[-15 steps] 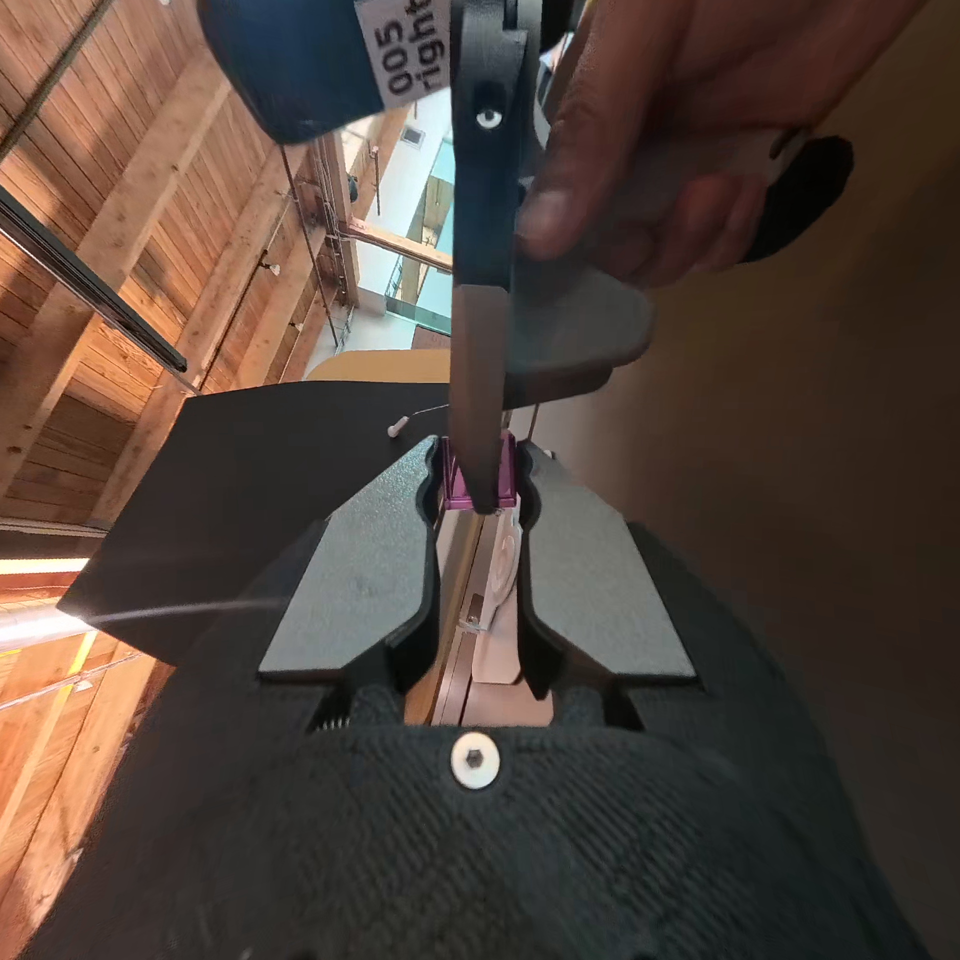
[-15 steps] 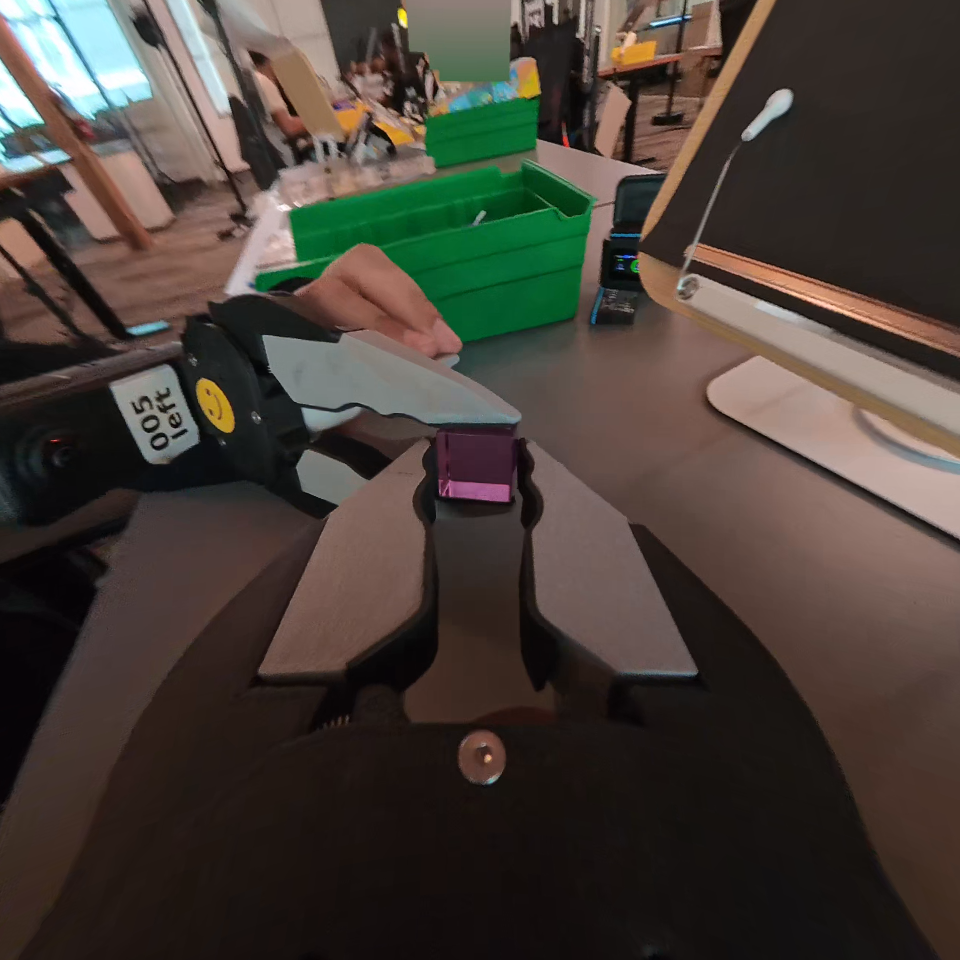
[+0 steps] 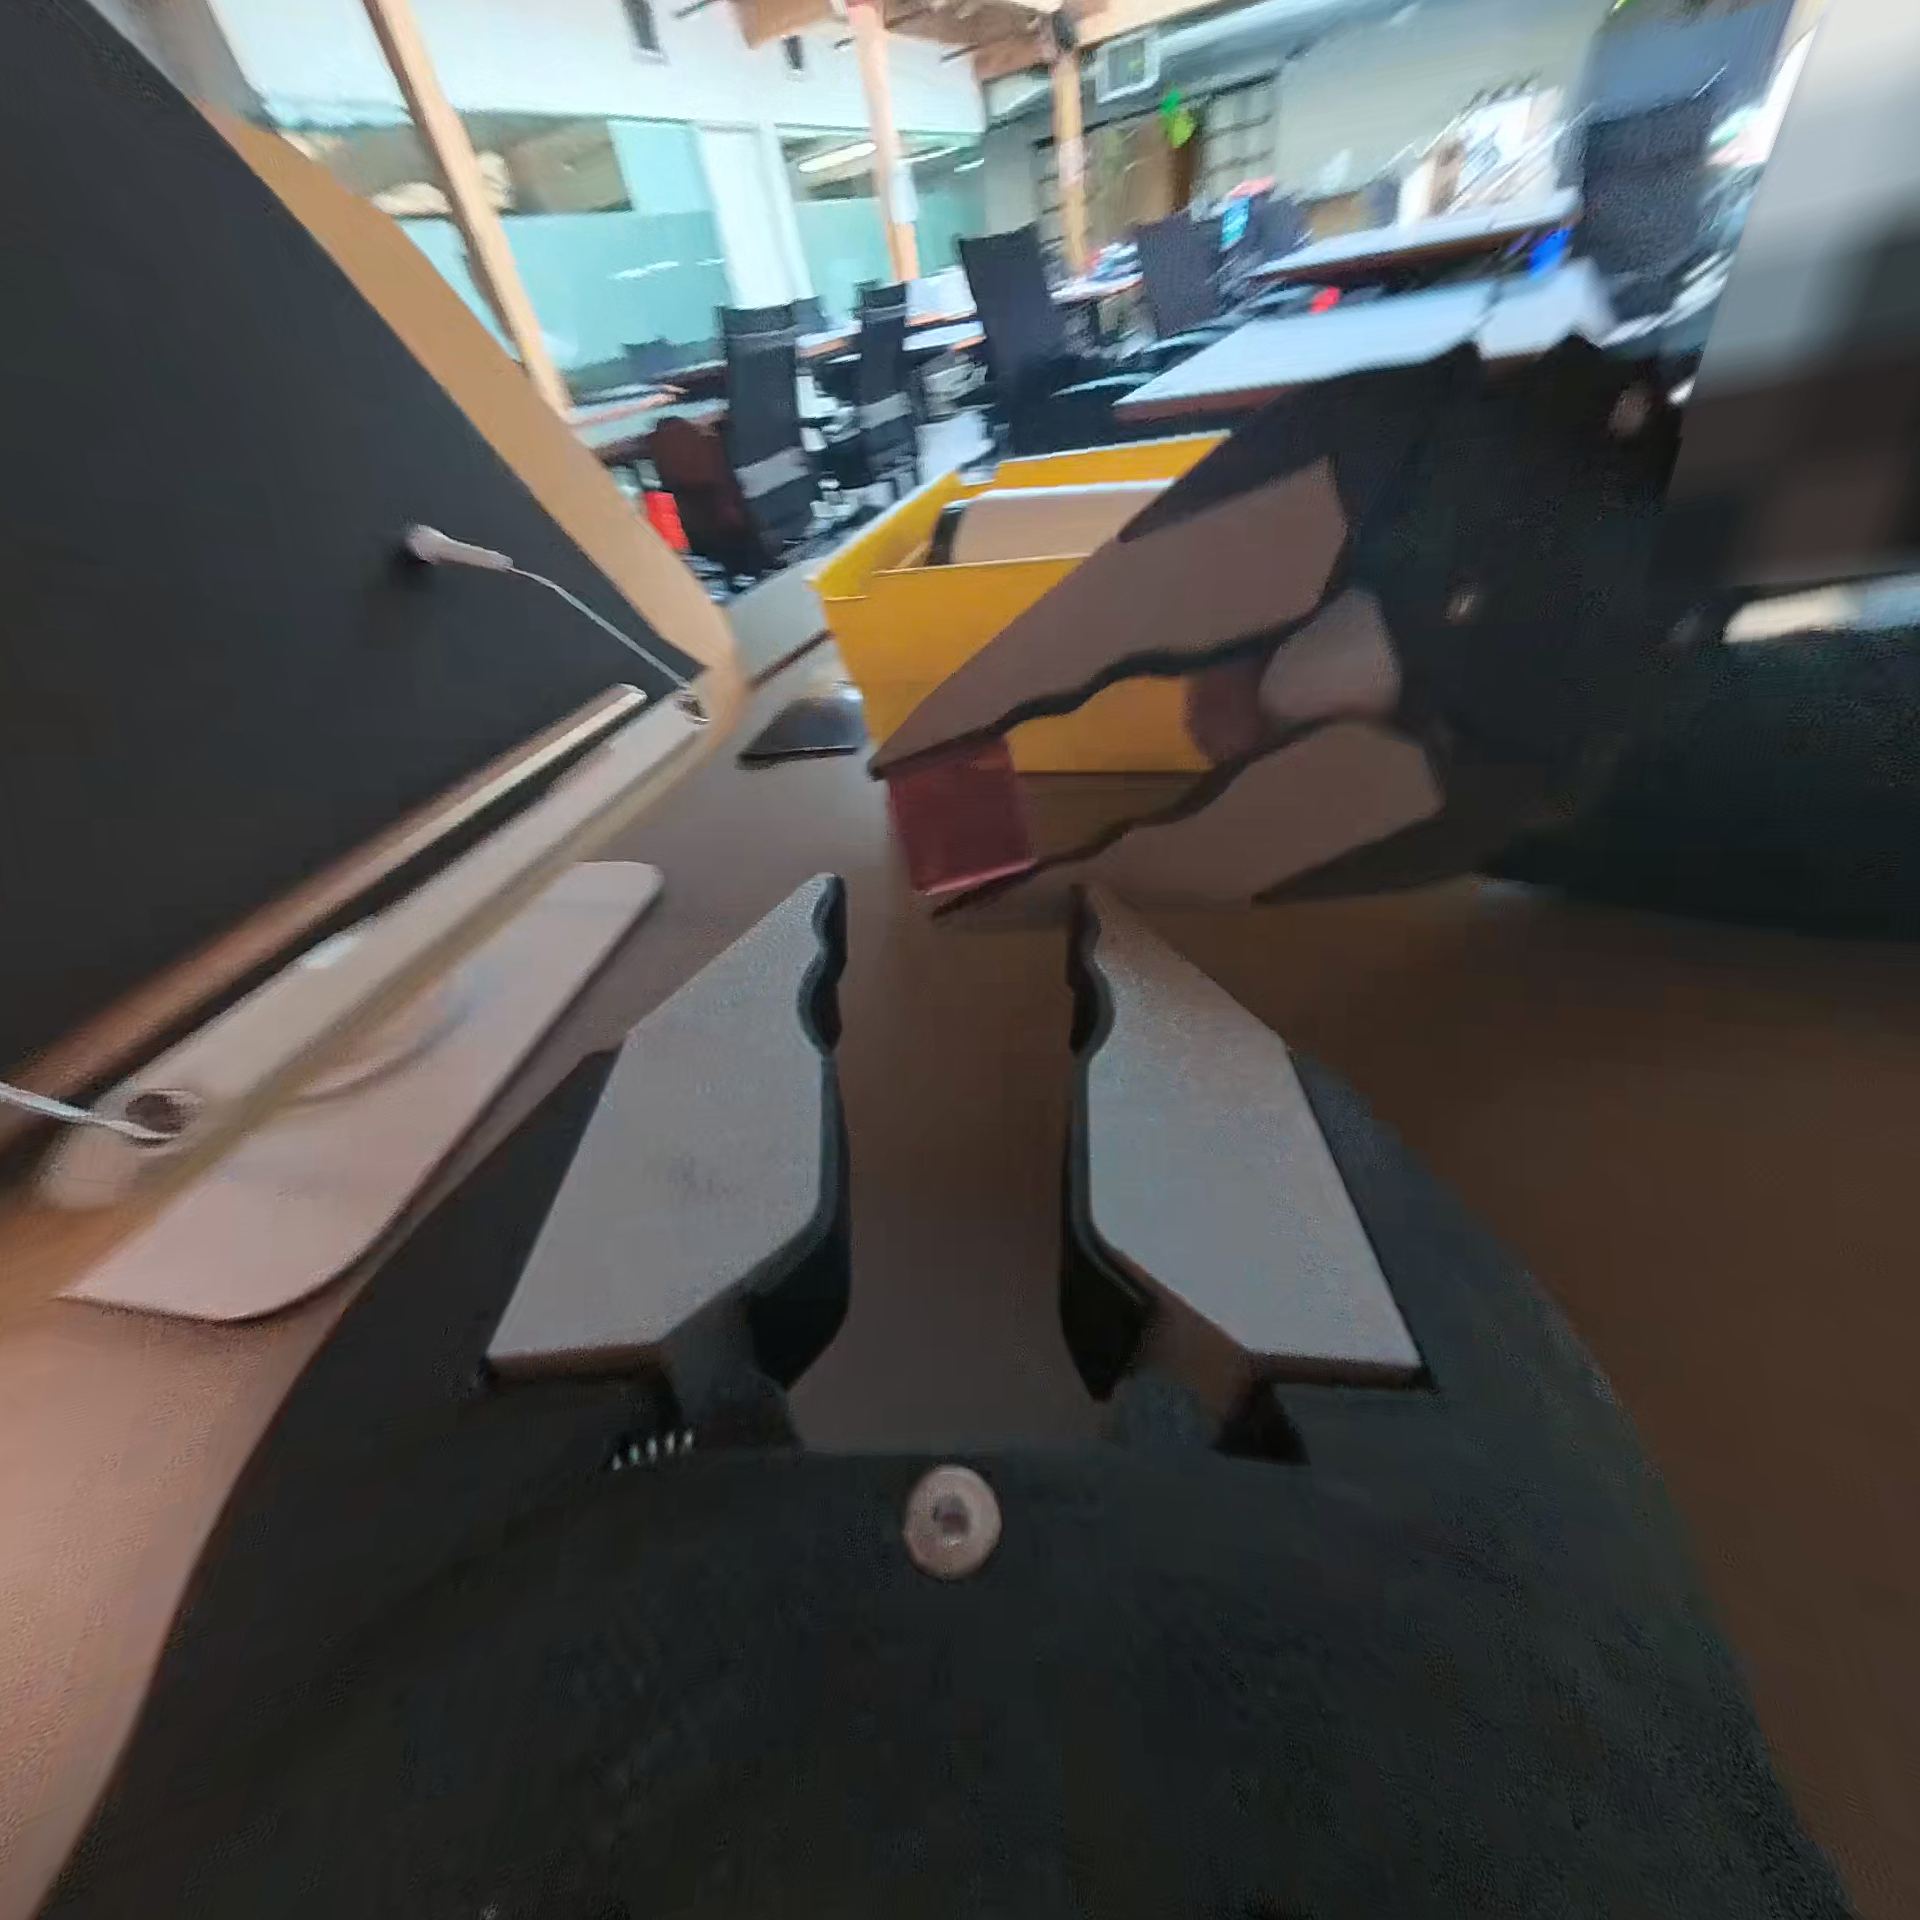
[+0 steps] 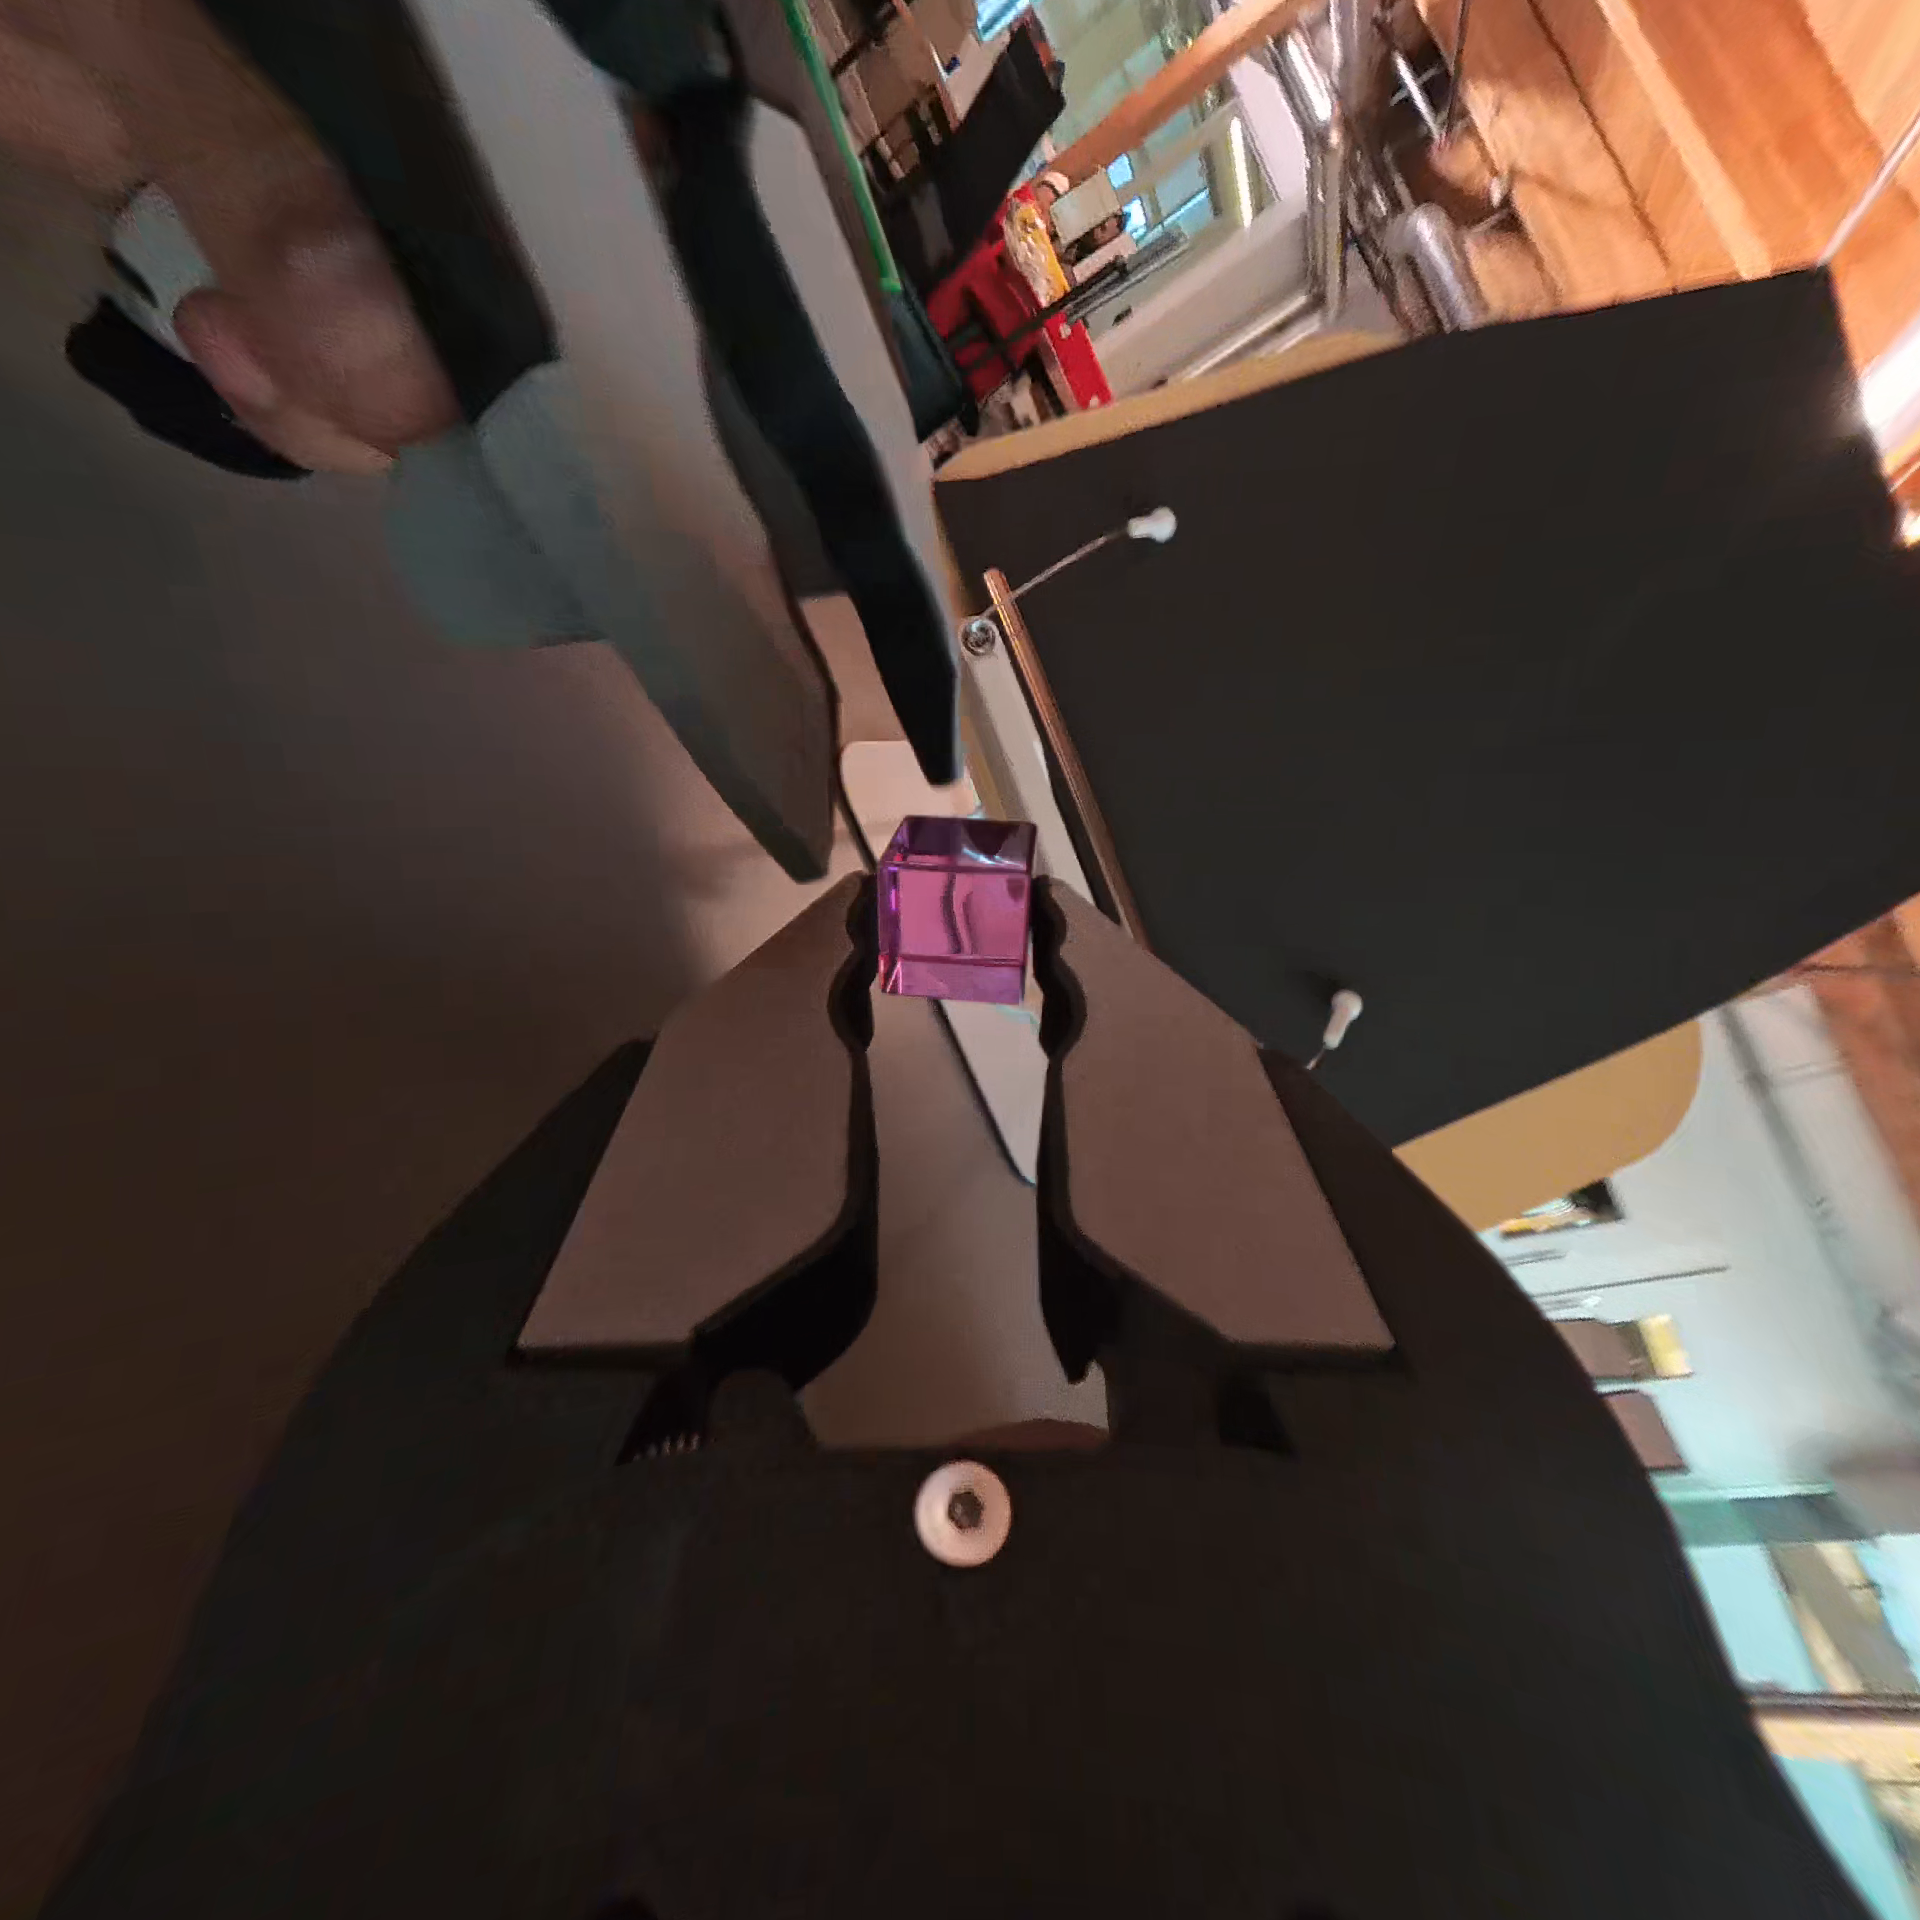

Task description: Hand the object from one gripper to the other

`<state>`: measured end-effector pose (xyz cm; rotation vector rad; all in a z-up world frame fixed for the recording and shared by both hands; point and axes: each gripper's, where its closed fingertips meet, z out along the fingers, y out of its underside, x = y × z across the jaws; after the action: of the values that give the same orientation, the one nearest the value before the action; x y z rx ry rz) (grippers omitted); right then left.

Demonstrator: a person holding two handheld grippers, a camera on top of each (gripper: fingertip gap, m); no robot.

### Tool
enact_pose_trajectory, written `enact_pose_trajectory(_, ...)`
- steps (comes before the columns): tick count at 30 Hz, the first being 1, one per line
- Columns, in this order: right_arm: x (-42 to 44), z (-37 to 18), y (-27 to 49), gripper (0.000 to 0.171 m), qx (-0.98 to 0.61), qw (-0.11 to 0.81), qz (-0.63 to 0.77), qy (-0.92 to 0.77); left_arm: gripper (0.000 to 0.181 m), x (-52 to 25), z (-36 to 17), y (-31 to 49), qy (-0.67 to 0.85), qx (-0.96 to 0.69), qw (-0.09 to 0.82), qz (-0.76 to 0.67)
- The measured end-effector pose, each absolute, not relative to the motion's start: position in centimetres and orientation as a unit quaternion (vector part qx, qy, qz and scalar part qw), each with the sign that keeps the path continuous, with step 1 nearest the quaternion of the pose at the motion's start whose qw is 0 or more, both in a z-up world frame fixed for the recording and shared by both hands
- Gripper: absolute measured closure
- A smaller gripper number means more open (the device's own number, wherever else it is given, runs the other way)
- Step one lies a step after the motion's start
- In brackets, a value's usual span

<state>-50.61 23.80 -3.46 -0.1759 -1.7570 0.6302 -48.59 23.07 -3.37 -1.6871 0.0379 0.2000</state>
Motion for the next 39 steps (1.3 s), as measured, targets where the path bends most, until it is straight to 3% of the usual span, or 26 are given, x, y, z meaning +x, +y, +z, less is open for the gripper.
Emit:
enact_pose_trajectory(3, -50.3, -3.8, 22.7, 0.144, -0.047, 0.602, 0.256, -0.755, 0.14, -47.3, -3.2, 23.4, 0.014, -0.739, 0.673, 0.018)
enact_pose_trajectory(9, -49.6, -4.2, 21.7, 0.145, -0.006, 0.601, 0.252, -0.758, 0.156, -47.6, -3.5, 23.2, 0.016, -0.742, 0.67, 0.018)
enact_pose_trajectory(14, -50.0, -4.4, 22.7, 0.147, -0.085, 0.54, 0.311, -0.777, 0.157, -49.9, -3.5, 22.6, 0.041, -0.753, 0.637, 0.162)
enact_pose_trajectory(18, -49.9, -4.1, 23.0, 0.142, -0.195, 0.399, 0.443, -0.779, 0.157, -50.0, -2.0, 22.1, 0.103, -0.71, 0.635, 0.285)
enact_pose_trajectory(22, -48.3, -2.5, 22.0, 0.136, -0.26, 0.181, 0.606, -0.73, 0.157, -47.4, -0.1, 21.8, 0.195, -0.63, 0.671, 0.339)
enact_pose_trajectory(25, -45.6, -0.3, 21.4, 0.127, -0.246, -0.017, 0.698, -0.672, 0.157, -46.5, 0.4, 21.6, 0.215, -0.62, 0.678, 0.332)
enact_pose_trajectory(27, -44.7, 0.6, 21.4, 0.129, -0.236, -0.083, 0.724, -0.643, 0.156, -45.5, 0.8, 21.5, 0.231, -0.611, 0.688, 0.316)
enact_pose_trajectory(35, -43.8, 0.2, 19.9, 0.144, -0.239, -0.164, 0.721, -0.629, 0.157, -43.4, 1.0, 21.9, 0.255, -0.598, 0.692, 0.314)
enact_pose_trajectory(39, -46.0, -1.2, 20.9, 0.144, -0.277, -0.063, 0.696, -0.659, 0.154, -45.1, -0.5, 22.3, 0.203, -0.649, 0.677, 0.283)
